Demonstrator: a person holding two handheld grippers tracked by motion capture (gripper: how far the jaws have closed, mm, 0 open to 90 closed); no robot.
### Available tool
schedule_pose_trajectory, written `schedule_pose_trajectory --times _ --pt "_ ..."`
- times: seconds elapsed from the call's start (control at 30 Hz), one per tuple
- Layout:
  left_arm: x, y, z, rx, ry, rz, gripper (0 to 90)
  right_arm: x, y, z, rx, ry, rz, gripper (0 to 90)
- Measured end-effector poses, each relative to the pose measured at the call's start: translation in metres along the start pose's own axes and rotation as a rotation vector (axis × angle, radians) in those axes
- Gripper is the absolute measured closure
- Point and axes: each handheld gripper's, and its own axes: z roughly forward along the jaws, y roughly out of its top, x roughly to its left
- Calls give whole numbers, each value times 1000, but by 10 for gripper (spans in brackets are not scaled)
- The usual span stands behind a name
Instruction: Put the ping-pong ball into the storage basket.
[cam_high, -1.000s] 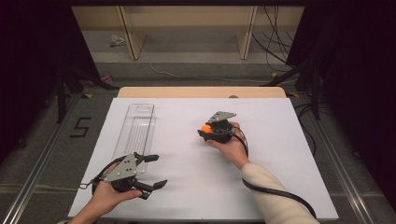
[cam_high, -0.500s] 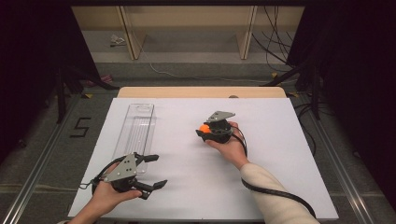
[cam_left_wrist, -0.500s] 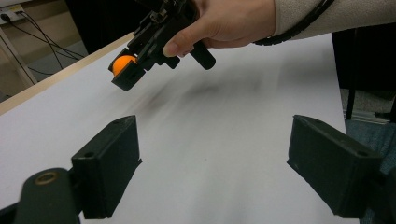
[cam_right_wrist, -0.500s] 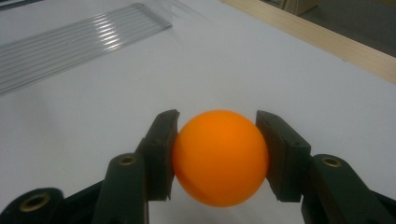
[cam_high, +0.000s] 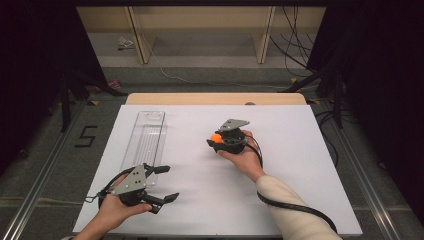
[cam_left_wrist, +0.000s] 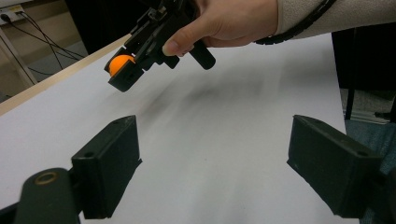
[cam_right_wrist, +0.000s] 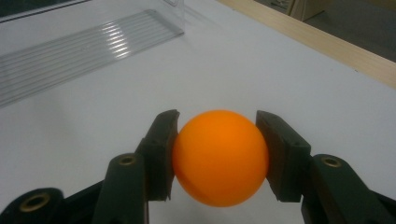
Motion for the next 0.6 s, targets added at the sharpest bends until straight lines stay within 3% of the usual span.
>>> schedule_pose_trajectory --times 0.6 --pt "0 0 0 -1 1 1 162 7 5 0 -9 15 -17 514"
